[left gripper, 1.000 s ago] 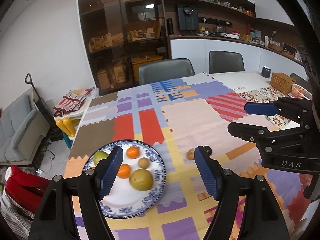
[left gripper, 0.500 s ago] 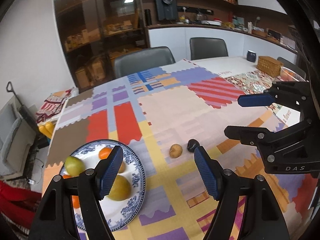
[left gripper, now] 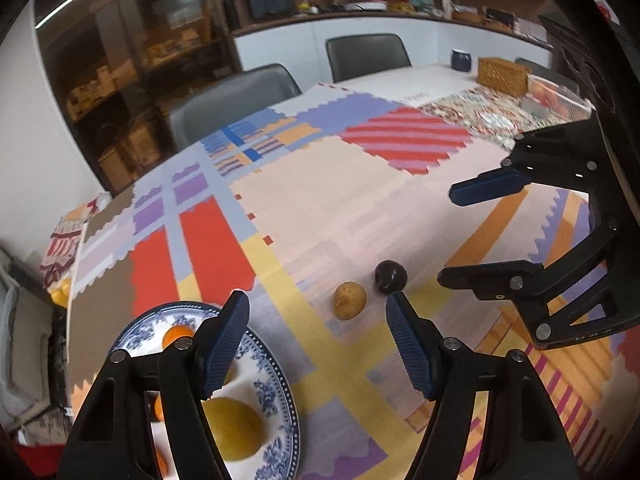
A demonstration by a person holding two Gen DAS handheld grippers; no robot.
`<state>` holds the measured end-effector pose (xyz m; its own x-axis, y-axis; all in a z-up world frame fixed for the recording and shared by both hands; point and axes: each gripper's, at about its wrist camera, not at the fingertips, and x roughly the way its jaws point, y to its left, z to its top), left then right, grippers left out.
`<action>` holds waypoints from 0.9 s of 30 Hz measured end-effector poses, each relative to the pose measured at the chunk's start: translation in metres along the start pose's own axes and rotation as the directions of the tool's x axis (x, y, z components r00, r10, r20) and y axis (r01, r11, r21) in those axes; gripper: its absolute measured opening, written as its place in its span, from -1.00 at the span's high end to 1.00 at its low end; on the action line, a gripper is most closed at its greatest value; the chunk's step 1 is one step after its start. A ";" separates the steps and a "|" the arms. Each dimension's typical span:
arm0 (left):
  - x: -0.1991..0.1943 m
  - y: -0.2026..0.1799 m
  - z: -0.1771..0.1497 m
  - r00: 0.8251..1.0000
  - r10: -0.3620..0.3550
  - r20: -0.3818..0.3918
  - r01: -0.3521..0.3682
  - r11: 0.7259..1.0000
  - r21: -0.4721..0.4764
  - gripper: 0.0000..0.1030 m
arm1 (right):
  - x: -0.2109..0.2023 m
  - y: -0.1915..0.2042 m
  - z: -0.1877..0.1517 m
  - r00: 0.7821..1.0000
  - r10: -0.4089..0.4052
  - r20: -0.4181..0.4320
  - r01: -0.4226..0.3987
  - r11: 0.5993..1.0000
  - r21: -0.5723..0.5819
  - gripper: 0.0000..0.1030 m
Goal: Organize fruits
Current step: 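Grasp the small brown kiwi with the left tool while the right tool grasps the dark plum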
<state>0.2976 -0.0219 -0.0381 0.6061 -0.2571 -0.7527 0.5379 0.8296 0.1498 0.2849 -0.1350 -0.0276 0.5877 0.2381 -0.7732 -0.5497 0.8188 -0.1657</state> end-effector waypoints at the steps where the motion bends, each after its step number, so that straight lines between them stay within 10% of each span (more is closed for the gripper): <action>1: 0.004 0.000 0.000 1.000 -0.011 -0.009 0.011 1.000 0.008 -0.36 | 0.003 0.000 0.000 1.000 0.010 -0.006 -0.010 1.000 0.000 -0.12; 27: 0.064 0.003 0.007 0.975 -0.130 -0.182 0.145 0.987 0.069 -0.02 | 0.066 -0.012 -0.004 0.984 0.165 -0.066 -0.165 0.986 0.005 0.07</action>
<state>0.3421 -0.0394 -0.0820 0.4139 -0.2681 -0.8699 0.6589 0.7476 0.0831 0.3279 -0.1311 -0.0787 0.4483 0.3352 -0.8286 -0.6363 0.7708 -0.0324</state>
